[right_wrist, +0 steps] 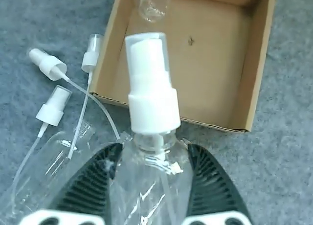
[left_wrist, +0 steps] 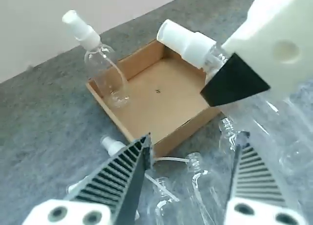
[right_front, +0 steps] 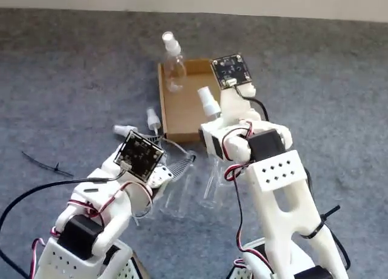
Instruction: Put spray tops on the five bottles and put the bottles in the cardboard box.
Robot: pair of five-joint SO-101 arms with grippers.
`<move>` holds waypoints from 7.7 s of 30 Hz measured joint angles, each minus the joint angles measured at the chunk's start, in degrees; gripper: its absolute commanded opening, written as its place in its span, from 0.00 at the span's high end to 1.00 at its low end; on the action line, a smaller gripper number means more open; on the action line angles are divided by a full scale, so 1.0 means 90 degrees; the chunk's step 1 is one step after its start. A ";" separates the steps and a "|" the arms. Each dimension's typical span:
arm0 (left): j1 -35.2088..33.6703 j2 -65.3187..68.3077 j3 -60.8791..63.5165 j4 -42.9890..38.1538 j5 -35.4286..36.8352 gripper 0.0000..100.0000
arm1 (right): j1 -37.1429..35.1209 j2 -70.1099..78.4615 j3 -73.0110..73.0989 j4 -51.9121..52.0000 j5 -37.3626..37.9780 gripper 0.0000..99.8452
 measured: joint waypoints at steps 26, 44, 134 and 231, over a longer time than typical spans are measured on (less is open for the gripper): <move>0.1241 0.0000 -0.0567 -0.0928 0.0000 0.70 | 0.0508 -0.1573 -0.1280 0.0449 -0.0508 1.00; 0.1436 0.0918 -0.0567 -0.1348 0.0000 0.70 | 0.0508 -0.1954 -0.1280 0.0987 -0.0508 1.00; -0.3409 -0.0967 0.2090 -0.1475 0.0000 0.70 | 0.0996 0.6115 -0.3731 -0.4669 0.0010 1.00; -0.3419 -0.0977 0.2256 -0.1172 0.0000 0.70 | -0.0303 0.2256 0.0742 0.0166 -0.1621 0.70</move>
